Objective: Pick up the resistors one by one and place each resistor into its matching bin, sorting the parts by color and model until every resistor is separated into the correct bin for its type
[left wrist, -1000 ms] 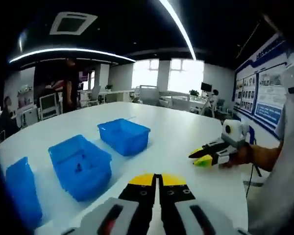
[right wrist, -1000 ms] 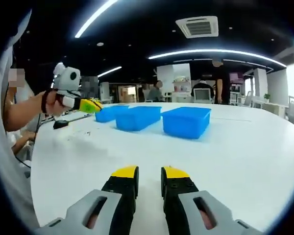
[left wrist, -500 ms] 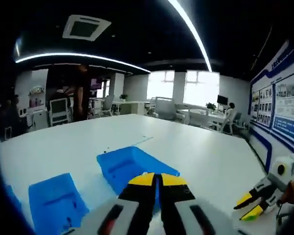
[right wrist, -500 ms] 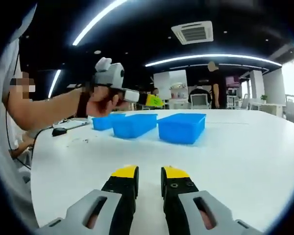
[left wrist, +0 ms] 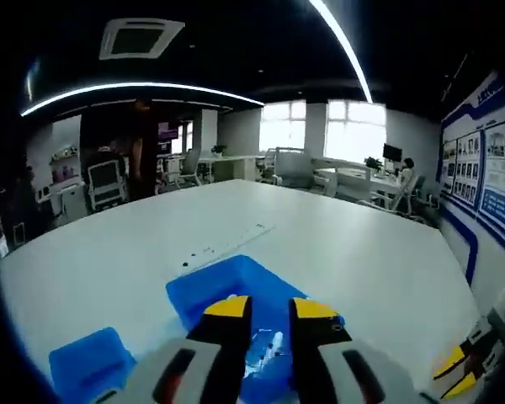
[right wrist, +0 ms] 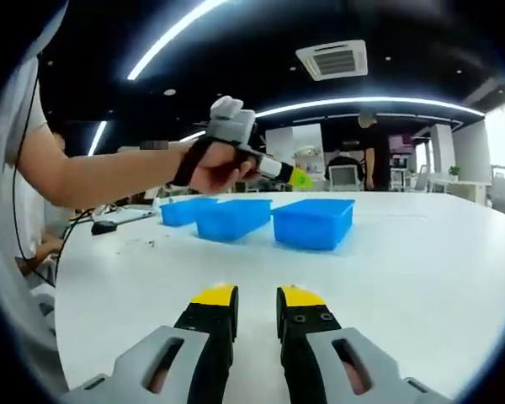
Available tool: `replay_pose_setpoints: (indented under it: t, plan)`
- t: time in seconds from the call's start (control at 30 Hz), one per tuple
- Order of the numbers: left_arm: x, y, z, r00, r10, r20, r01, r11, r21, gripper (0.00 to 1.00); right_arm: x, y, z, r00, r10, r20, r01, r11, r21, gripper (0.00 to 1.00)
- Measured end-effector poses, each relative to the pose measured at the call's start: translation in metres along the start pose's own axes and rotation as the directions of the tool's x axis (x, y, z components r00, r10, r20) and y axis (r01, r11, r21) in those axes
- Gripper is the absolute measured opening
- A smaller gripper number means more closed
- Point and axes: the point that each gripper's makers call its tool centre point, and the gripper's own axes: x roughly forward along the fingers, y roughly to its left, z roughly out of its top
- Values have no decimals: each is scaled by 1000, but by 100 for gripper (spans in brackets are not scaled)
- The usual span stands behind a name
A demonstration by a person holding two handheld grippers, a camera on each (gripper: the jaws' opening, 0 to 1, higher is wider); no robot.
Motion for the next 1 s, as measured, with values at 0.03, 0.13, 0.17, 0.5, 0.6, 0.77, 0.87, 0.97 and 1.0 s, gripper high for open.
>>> replay_pose_setpoints:
  t: [0.03,0.13,0.17,0.5,0.6,0.77,0.87,0.97,1.0]
  plan:
    - [-1,0,0,1000,2,1,-2,1000,-1,21,0,0,0,1000,0,-1,0,1000,0,21]
    - [-7,-2,2,1000,0,8,0,1000,3,20,0,1,0,1000,1,-2,-1,1000,-3,21]
    - [-9,-2,3,1000,0,11,0,1000,7,20,0,0,0,1000,-1,-5,1,1000,0,21]
    - [-64,-3,16,997,-35,75,30,997,68,19,-7,9,31,999,7,40,-6,1000,-13,21]
    - [-92,-1,6,997,-45,64,37,991,129,19,-7,11,38,999,12,52,-10,1000,-21,21]
    - [-149,12,-23,999,-47,8,44,978,202,18,-6,15,42,998,25,51,-23,999,-38,21]
    - [-187,26,-52,996,-39,-82,61,956,287,18,-6,17,43,999,33,43,-31,999,-44,21]
    - [-217,45,-91,973,-30,-227,119,914,389,17,-5,18,43,999,37,33,-35,998,-53,21]
    - [-226,49,-102,963,-36,-268,145,905,400,17,-5,18,43,999,38,30,-36,998,-55,21]
